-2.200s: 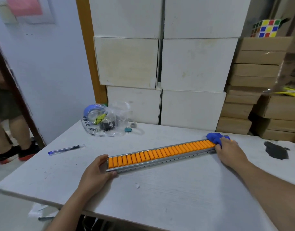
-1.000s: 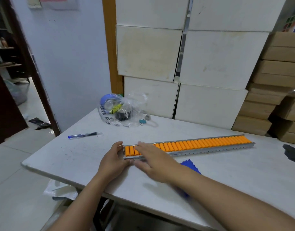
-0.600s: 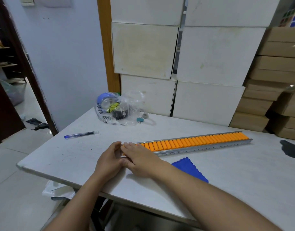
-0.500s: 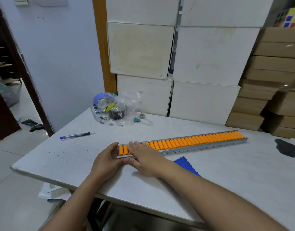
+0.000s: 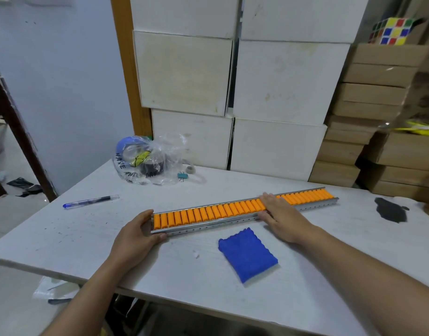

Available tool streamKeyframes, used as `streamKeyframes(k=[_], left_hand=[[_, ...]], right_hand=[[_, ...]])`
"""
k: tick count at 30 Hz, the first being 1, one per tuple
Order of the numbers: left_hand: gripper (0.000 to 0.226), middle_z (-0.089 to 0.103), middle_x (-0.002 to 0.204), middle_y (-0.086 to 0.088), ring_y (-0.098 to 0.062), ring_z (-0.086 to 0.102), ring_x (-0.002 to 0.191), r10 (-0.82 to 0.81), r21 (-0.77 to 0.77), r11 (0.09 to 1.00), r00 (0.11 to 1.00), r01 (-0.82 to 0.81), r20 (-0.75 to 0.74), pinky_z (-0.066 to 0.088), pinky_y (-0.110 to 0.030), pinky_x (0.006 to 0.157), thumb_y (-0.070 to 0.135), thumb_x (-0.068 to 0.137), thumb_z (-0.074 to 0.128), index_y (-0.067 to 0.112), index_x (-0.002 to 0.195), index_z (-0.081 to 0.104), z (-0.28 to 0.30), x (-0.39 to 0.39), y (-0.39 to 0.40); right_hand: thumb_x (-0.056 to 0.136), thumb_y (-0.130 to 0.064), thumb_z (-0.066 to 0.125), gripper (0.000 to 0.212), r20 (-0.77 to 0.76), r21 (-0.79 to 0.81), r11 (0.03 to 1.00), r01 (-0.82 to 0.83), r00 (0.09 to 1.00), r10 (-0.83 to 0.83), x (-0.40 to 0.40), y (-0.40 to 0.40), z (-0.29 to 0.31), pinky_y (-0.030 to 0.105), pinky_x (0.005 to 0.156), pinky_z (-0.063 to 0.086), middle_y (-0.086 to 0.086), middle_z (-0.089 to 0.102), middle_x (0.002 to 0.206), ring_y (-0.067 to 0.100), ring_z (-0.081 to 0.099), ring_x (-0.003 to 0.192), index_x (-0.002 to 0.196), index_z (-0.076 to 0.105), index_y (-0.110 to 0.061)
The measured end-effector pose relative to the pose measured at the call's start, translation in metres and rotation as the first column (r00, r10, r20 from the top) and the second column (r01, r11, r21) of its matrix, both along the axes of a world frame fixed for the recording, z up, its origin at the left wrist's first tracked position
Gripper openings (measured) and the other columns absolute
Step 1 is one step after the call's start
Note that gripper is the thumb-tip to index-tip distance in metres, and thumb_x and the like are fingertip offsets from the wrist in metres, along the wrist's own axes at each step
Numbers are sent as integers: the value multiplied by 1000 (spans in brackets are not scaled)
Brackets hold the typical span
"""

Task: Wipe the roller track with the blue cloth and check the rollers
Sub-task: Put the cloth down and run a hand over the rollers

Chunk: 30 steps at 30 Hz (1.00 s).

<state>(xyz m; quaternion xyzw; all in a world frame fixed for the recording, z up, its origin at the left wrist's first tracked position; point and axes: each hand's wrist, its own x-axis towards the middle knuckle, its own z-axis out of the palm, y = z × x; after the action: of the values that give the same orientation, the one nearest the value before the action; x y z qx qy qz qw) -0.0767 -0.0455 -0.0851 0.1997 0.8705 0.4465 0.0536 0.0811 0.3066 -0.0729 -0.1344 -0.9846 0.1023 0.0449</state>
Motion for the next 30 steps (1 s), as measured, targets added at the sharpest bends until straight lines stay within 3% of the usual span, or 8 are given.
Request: streamKeyframes(k=[6, 9, 12, 14, 18, 24, 27, 30], left_hand=[[76, 59, 131, 3, -17, 53, 118, 10, 9, 1000, 1000, -10, 5, 38, -30, 90, 25, 68, 81, 24, 136, 47, -1, 2, 0], [77, 60, 130, 4, -17, 53, 117, 14, 9, 1000, 1000, -14, 11, 38, -31, 90, 25, 67, 82, 25, 135, 48, 0, 3, 0], [78, 59, 131, 3, -13, 52, 113, 13, 16, 1000, 1000, -13, 23, 38, -30, 90, 24, 66, 83, 24, 136, 48, 2, 2, 1], [79, 59, 131, 3, -13, 51, 113, 12, 13, 1000, 1000, -13, 26, 38, -30, 90, 23, 66, 83, 23, 136, 48, 2, 1, 1], [79, 59, 131, 3, -16, 53, 118, 21, -2, 1000, 999, -21, 24, 38, -30, 91, 23, 65, 84, 23, 136, 49, 1, -2, 0], [78, 59, 131, 3, -16, 52, 119, 24, -19, 1000, 999, -23, 23, 39, -30, 93, 23, 65, 84, 24, 135, 49, 0, -3, 1], [78, 59, 131, 2, -17, 53, 118, 21, -20, 1000, 999, -20, 24, 39, -31, 93, 24, 65, 84, 24, 134, 49, 1, -2, 2], [77, 59, 131, 2, -15, 53, 116, 14, -12, 1000, 999, -14, 29, 39, -30, 91, 24, 66, 83, 24, 134, 49, 3, 0, 4]], right_hand=[[98, -50, 26, 65, -37, 41, 977, 208, 978, -206, 21, 60, -4, 40, 120, 1, 6, 19, 160, 18, 12, 148, 151, 21, -13], [98, -51, 26, 61, -23, 40, 953, 301, 954, -300, 28, 87, -7, 45, 118, 4, 8, 28, 157, 21, 19, 146, 146, 31, -13], [94, -55, 21, 49, -70, 34, 927, 373, 926, -370, 34, 105, -3, 49, 109, 22, 4, 54, 126, 24, 45, 125, 113, 48, -18], [91, -56, 17, 47, -62, 50, 915, 401, 915, -398, 35, 111, 0, 48, 101, 26, 1, 55, 116, 25, 48, 119, 102, 47, -21], [97, -55, 19, 54, -21, 61, 866, 496, 868, -496, 35, 125, -4, 51, 115, 6, 3, 43, 145, 22, 31, 140, 130, 41, -18], [93, -59, 16, 73, -50, 75, 713, 697, 717, -696, 35, 122, -6, 52, 115, 15, 17, 37, 147, 31, 30, 137, 141, 37, -7], [95, -52, 27, 66, -176, 1, 800, 600, 788, -591, 22, 89, 3, 50, 110, 26, 21, 46, 140, 35, 38, 131, 135, 44, -1], [99, -42, 36, 59, -221, -174, 897, 406, 872, -438, 1, 30, 18, 43, 116, 21, 18, 34, 152, 30, 27, 142, 144, 37, -3]])
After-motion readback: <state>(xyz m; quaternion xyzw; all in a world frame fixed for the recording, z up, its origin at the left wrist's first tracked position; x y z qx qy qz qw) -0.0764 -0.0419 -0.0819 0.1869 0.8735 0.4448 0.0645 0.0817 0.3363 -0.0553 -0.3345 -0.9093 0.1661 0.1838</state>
